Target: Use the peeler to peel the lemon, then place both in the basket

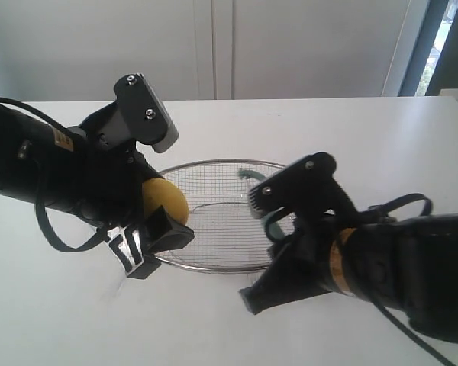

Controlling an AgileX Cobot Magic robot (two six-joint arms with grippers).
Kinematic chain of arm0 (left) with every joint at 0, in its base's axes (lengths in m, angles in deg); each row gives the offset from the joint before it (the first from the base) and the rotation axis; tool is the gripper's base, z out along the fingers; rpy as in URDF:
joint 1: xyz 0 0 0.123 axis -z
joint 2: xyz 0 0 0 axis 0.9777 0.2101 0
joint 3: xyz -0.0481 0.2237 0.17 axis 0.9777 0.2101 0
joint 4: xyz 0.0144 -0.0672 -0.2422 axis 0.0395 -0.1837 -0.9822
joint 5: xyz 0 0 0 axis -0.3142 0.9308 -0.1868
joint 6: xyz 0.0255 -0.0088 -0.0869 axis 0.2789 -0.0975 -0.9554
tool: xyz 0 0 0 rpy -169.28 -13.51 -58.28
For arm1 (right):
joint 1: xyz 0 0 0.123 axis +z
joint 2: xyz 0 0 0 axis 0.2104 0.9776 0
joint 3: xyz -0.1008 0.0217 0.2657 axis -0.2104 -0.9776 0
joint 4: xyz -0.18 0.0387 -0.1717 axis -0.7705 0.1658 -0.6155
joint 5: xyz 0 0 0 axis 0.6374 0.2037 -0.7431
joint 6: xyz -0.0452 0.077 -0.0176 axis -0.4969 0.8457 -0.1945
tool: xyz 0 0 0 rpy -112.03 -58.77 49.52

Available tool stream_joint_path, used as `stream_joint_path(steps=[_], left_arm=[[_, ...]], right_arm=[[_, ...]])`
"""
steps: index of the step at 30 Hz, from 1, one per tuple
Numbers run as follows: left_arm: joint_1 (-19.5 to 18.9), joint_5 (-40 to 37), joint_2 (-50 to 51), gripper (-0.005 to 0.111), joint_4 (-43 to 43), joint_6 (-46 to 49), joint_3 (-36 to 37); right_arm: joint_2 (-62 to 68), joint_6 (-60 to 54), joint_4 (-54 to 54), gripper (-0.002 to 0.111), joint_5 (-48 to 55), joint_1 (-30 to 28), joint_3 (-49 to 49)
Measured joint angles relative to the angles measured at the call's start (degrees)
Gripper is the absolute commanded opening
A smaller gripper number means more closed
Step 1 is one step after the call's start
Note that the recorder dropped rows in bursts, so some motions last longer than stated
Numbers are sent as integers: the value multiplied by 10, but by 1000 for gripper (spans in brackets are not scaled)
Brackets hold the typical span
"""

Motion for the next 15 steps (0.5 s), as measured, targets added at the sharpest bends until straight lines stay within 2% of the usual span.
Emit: stream_joint_path(steps=[7, 15], left_arm=[[0, 0, 0, 0, 0, 0, 0], [0, 0, 0, 0, 6, 0, 0]], right_arm=[[59, 1, 3, 0, -86, -1, 49], [61, 1, 16, 0, -137, -1, 53]])
